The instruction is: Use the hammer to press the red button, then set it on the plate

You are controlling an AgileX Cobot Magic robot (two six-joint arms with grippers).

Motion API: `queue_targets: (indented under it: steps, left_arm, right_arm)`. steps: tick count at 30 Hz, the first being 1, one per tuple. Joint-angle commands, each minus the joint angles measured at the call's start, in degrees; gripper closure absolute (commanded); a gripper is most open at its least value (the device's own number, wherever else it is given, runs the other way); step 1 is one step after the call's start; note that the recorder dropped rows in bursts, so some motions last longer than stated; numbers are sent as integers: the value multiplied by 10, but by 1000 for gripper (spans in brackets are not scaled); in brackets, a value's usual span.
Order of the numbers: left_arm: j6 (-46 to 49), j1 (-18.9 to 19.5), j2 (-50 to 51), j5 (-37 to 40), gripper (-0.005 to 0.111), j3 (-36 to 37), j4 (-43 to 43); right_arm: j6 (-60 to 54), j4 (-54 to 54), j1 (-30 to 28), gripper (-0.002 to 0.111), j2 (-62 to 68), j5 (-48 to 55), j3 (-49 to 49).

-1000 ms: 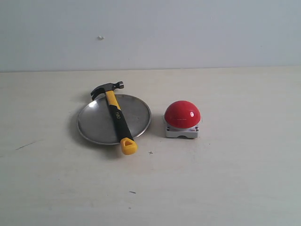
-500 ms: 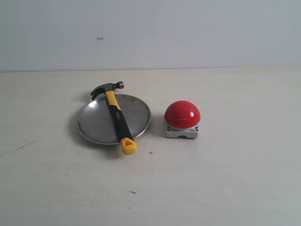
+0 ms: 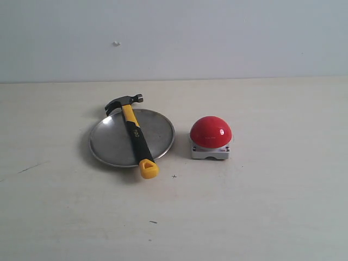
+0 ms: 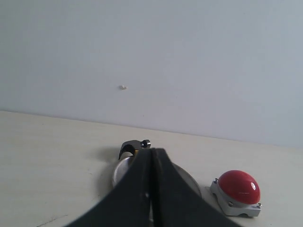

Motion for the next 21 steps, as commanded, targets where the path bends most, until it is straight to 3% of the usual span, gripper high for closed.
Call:
queue_targets:
  steps: [1, 21]
  left_arm:
    - [0, -3, -3, -4, 107, 4, -4]
    - [-4, -3, -2, -2, 107, 4, 8]
  right_arm:
    - [-1, -1, 0, 108, 2, -1, 3]
    - [-1, -1, 0, 108, 2, -1, 3]
